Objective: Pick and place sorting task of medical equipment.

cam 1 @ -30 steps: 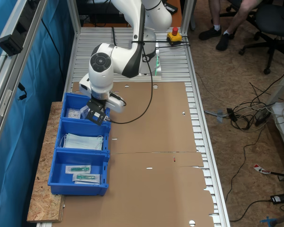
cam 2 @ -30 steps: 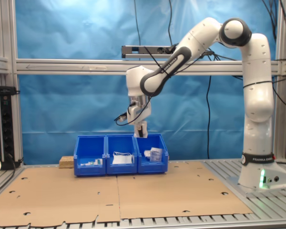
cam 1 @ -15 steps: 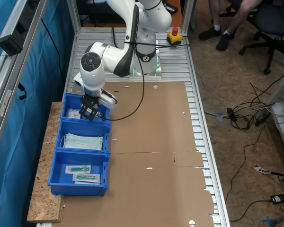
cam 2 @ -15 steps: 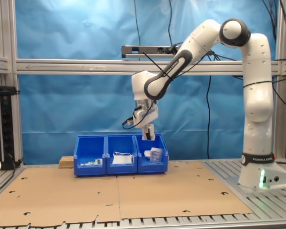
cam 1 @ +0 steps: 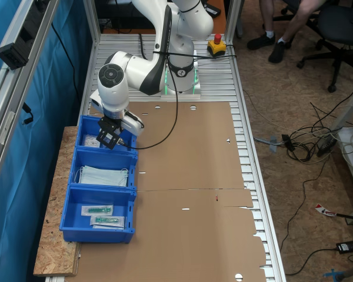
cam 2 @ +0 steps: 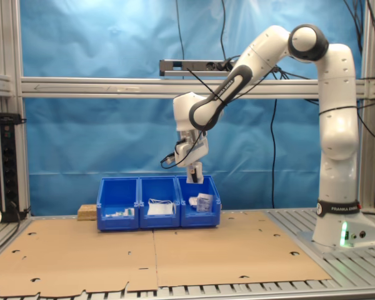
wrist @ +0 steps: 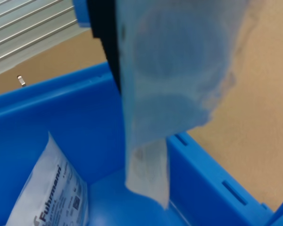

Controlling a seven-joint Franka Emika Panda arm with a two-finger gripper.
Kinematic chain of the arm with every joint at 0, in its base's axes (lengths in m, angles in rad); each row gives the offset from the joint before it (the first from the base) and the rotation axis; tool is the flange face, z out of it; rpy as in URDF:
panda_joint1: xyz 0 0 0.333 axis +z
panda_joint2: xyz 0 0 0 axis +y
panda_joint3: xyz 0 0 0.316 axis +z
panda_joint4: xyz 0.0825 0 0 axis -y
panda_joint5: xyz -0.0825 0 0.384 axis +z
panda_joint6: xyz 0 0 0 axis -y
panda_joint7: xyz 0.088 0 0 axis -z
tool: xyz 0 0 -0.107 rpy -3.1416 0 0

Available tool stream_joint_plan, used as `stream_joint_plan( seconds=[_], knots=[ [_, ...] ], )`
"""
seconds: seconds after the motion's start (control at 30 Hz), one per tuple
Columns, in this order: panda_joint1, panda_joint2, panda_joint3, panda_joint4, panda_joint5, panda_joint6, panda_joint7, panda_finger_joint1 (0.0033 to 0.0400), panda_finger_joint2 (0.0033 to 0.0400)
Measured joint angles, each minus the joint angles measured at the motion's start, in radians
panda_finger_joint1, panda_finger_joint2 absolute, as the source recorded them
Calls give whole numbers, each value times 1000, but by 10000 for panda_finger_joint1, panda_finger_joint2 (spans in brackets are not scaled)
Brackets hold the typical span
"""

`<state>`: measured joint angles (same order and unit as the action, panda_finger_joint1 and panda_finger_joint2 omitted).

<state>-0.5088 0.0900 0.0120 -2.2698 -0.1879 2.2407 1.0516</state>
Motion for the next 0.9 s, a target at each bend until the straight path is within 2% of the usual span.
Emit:
stream_joint_plan(
  seconds=[0.9],
  knots=[
    [0, -1, -1, -18, 1, 16, 0, 59, 59]
  ],
)
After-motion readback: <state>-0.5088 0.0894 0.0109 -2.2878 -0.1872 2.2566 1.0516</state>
